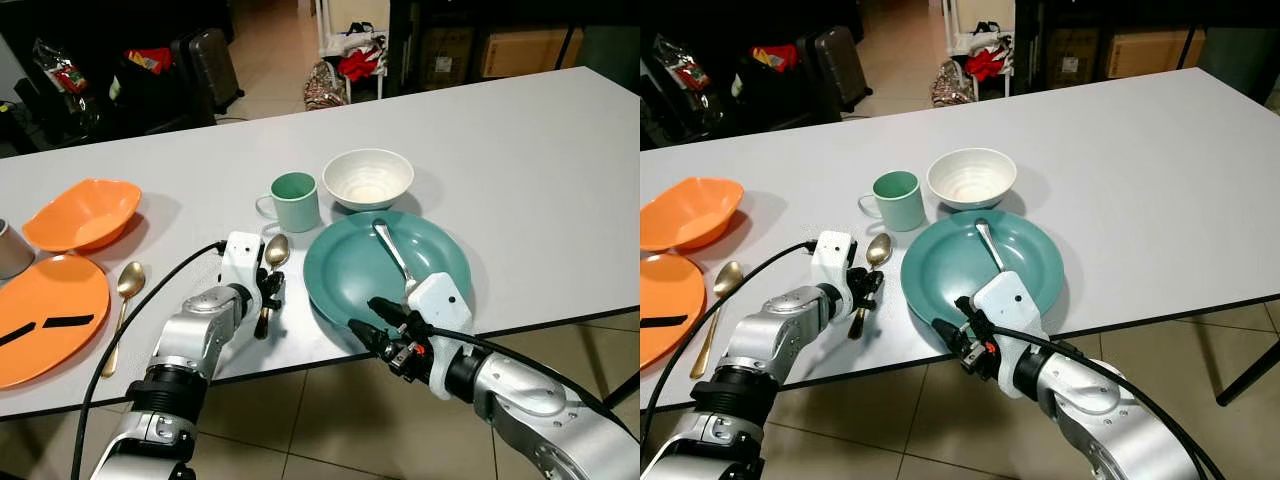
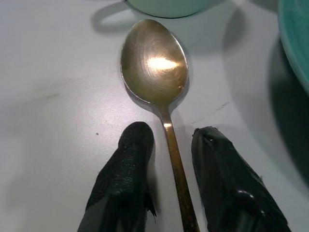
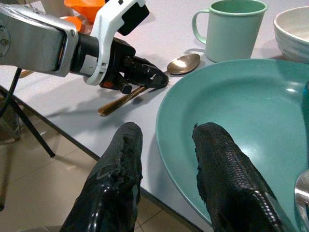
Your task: Setting the table
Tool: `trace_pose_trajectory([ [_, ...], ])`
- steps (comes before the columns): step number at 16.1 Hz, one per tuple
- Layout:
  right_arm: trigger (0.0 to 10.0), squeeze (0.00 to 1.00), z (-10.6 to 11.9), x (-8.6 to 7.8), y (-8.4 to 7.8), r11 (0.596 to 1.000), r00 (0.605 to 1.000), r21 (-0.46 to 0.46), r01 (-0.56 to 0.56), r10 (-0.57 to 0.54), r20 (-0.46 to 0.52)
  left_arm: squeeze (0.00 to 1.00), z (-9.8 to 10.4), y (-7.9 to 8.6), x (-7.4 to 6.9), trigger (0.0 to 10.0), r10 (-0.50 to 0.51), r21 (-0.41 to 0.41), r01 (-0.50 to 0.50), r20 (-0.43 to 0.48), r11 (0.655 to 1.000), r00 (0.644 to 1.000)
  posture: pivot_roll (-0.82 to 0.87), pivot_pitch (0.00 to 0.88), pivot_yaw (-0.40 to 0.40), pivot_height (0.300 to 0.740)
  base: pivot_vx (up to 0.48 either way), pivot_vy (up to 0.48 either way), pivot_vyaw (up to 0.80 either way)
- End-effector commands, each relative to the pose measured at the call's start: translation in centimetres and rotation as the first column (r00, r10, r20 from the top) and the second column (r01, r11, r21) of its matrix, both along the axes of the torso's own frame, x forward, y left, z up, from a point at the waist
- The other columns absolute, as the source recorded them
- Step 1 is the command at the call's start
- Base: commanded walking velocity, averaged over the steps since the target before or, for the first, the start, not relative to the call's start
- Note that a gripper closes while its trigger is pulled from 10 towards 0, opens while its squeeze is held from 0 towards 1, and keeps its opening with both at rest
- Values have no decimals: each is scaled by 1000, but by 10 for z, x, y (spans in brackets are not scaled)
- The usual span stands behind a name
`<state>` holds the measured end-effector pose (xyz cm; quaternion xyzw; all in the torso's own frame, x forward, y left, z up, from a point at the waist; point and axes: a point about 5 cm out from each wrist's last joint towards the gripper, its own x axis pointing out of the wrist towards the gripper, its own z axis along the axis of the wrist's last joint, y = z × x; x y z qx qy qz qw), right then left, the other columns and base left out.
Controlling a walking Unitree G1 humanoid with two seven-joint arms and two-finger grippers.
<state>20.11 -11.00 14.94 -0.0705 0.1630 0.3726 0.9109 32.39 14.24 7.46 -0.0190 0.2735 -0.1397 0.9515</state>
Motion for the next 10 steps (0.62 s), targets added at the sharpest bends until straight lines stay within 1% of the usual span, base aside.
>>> trace_pose_trajectory([
  [1,10000,0,5,-4,6,999,999,19,-48,48,11,0,-5,6,-1,0,27,8,-27,-39,1000,999,-164,0,148,740,0,0,0],
  [10,10000,0,6,-6,6,995,996,35,-89,89,0,0,-9,6,-5,0,19,-5,-20,-55,1000,998,-161,0,143,740,0,0,0],
])
